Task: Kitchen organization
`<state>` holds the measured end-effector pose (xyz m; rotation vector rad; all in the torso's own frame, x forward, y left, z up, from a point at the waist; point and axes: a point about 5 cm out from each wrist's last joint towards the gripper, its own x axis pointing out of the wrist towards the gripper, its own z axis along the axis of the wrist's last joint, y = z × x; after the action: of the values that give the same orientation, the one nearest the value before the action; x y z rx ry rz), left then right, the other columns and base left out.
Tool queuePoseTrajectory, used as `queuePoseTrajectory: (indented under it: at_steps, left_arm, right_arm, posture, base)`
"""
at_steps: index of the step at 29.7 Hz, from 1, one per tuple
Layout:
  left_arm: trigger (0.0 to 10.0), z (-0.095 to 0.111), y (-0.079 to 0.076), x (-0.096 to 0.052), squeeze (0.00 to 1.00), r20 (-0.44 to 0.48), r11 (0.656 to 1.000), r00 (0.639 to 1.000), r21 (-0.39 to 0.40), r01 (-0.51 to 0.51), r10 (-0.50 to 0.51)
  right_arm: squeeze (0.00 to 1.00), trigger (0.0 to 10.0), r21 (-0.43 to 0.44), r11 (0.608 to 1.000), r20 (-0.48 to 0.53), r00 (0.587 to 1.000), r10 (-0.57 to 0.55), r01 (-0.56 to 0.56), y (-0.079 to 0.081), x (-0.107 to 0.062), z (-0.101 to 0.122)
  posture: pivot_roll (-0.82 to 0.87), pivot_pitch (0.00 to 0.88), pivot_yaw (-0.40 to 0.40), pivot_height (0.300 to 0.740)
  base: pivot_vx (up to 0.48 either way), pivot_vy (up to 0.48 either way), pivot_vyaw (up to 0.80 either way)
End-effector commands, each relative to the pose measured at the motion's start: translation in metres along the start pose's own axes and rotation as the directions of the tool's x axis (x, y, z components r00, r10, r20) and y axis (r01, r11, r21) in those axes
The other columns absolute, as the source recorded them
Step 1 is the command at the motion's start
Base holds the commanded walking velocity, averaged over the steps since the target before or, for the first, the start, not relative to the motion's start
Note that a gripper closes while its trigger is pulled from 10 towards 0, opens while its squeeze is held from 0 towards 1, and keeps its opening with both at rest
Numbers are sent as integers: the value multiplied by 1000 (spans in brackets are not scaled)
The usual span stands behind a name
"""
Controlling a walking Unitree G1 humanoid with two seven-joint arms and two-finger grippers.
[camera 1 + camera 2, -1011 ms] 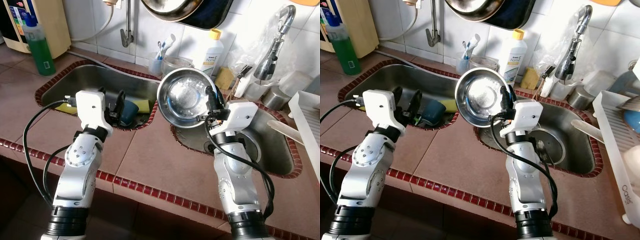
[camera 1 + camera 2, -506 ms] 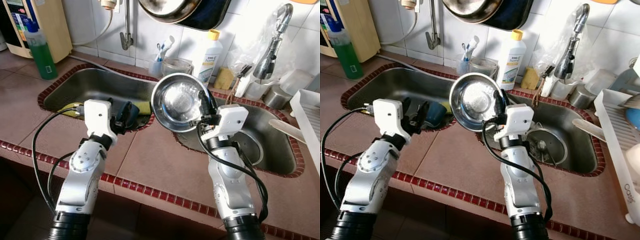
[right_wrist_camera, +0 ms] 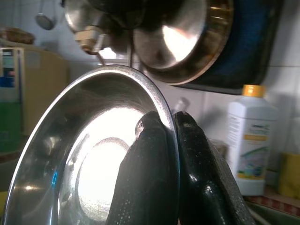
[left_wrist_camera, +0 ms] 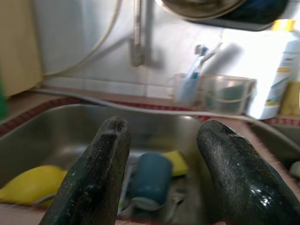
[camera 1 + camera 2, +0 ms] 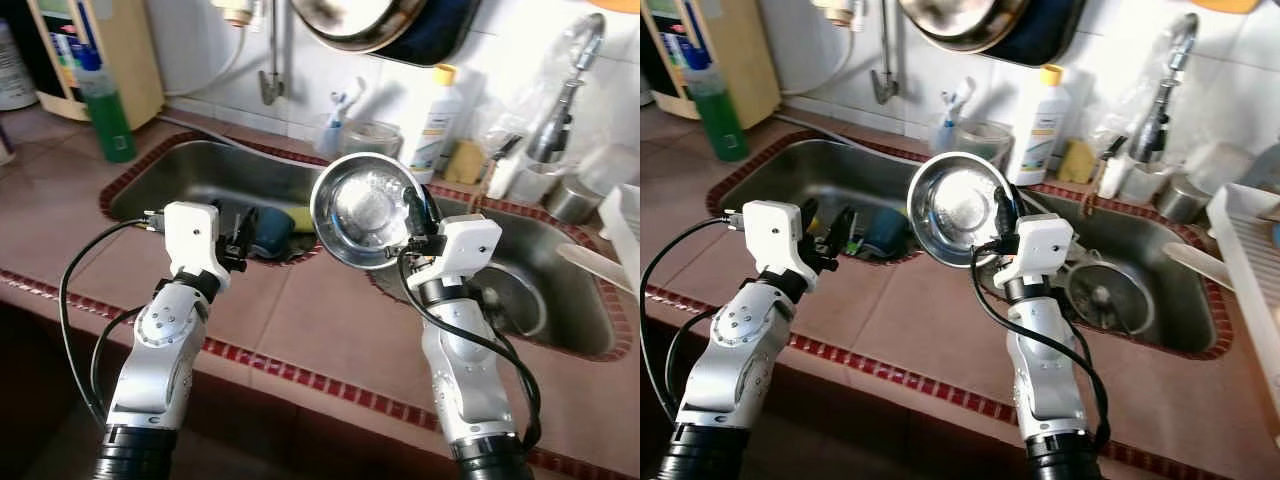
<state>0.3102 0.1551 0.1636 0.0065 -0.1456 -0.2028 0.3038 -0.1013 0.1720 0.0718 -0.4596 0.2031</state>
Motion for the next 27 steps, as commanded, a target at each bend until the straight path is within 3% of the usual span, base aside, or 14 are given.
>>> queuePoseTrajectory:
  at_steps: [1, 27]
  left_arm:
    - [10000, 1, -2, 0, 0, -5, 1000, 1000, 8, 5, -5]
    - [10000, 2, -2, -2, 0, -12, 1000, 1000, 16, 10, -9]
  right_arm:
    - [0, 10000, -8, 1000, 28, 999, -15, 16, -5, 0, 6]
    - [0, 10000, 1, 1000, 22, 1000, -22, 22, -2, -2, 5]
  posture:
    - [-133, 0, -50, 732]
    - [-131, 0, -43, 732]
  base:
    - [0, 364, 0]
    - [0, 351, 0]
